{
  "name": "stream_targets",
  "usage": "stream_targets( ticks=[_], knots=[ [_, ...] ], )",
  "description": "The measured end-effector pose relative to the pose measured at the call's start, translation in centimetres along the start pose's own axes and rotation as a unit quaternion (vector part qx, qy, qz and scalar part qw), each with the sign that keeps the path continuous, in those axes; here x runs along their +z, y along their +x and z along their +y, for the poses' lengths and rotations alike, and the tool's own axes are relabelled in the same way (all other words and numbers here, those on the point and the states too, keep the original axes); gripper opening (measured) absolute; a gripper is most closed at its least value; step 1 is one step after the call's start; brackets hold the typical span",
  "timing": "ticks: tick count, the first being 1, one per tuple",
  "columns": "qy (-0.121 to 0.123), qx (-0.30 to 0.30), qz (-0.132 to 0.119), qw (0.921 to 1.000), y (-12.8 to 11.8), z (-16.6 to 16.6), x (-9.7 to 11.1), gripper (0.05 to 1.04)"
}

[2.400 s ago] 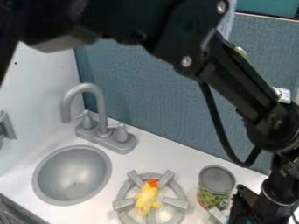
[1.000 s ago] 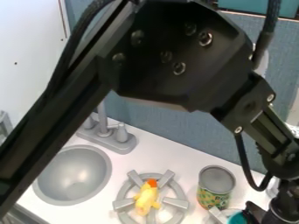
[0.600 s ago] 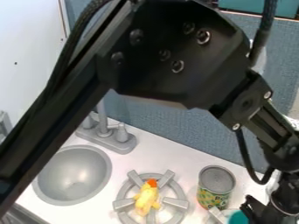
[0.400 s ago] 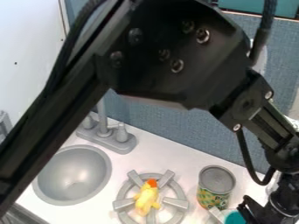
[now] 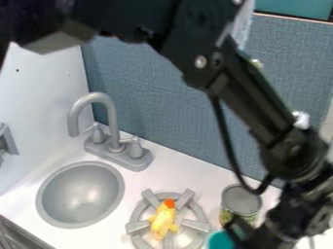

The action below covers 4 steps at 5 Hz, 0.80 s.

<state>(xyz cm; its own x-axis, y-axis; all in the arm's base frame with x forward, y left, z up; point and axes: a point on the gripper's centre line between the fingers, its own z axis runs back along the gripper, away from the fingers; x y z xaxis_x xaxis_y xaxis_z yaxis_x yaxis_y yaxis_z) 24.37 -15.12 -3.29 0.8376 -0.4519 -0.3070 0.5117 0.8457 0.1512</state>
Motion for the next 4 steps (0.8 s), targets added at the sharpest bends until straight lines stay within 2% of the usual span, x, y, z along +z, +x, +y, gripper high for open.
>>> stream_targets(
  ticks=[1, 2, 3, 4],
  knots=[
    [-0.015, 0.062, 0.024, 0.9977, -3.6, 2.1, -1.7, 0.112],
    [-0.041, 0.097, 0.028, 0.9941, -5.0, 3.2, -3.5, 0.112],
    [-0.068, 0.082, 0.014, 0.9942, -4.2, 3.5, -5.3, 0.112],
    [-0.096, 0.048, -0.008, 0.9942, -3.4, 2.7, -6.1, 0.112]
  ],
)
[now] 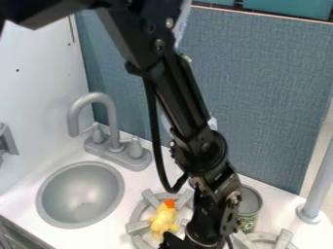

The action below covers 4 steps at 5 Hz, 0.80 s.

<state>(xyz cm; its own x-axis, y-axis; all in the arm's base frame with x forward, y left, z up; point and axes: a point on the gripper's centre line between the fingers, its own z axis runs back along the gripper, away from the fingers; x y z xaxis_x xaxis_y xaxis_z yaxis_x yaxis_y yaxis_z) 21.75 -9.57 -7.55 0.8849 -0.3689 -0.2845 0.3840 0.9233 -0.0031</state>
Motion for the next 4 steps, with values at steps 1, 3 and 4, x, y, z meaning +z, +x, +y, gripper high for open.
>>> stream_targets(
  ticks=[1, 3, 4],
  knots=[
    [-0.018, -0.021, -0.015, 0.9995, 0.8, -0.6, -0.5, 0.112],
    [-0.003, -0.029, 0.010, 0.9995, 2.2, -1.2, -2.0, 0.112],
    [-0.004, -0.027, 0.009, 0.9996, 2.2, -1.2, -2.0, 0.112]
  ],
)
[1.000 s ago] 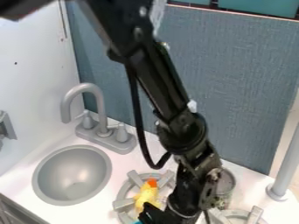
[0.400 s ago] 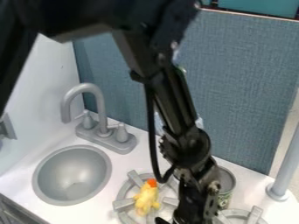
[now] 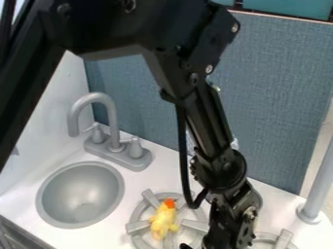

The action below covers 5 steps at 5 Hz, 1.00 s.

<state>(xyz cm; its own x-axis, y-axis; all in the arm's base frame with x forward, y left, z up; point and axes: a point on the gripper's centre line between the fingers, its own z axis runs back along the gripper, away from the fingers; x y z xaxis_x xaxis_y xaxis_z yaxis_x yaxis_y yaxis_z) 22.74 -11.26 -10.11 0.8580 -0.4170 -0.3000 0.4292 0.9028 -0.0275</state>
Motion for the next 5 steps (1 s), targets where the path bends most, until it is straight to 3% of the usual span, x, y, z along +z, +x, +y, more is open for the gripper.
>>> stream_targets(
  ticks=[1, 2, 4, 5],
  knots=[
    [0.002, -0.001, -0.018, 0.9998, 0.3, 0.1, 0.2, 0.149],
    [0.001, 0.002, -0.020, 0.9998, 0.4, 0.8, 0.2, 0.369],
    [-0.005, 0.020, -0.064, 0.9977, 0.6, 1.4, 3.5, 0.947],
    [-0.009, 0.049, -0.075, 0.9959, -0.8, 1.9, 6.9, 1.011]
  ],
)
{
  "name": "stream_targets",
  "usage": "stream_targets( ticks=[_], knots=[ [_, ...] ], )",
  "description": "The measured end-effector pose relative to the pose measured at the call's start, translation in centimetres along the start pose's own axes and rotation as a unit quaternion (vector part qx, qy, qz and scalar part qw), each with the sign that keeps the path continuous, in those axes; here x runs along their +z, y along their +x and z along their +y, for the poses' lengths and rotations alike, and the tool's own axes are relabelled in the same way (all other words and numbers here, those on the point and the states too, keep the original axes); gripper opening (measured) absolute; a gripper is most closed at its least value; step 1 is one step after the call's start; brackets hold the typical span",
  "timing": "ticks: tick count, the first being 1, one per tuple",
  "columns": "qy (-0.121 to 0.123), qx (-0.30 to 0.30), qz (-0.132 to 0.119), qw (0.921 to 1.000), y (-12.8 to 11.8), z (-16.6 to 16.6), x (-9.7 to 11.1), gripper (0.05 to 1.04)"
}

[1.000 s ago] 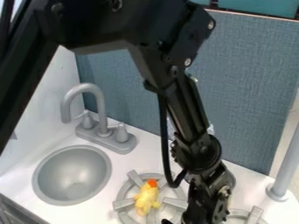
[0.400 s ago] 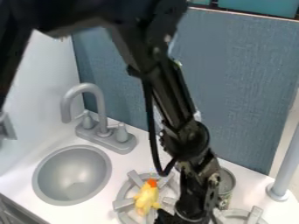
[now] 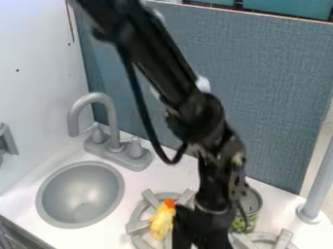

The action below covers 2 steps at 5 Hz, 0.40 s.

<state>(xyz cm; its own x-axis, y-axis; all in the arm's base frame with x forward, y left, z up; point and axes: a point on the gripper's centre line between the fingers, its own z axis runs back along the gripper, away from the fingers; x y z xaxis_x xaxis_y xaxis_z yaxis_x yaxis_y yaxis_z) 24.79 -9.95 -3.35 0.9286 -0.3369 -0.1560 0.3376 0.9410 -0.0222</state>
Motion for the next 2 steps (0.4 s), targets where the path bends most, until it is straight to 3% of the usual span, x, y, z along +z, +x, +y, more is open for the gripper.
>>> stream_targets(
  ticks=[1, 2],
  knots=[
    [-0.006, 0.056, 0.039, 0.9976, -1.9, 1.3, 2.8, 1.005],
    [-0.029, 0.088, 0.047, 0.9946, -2.5, 3.1, 4.5, 1.003]
  ],
)
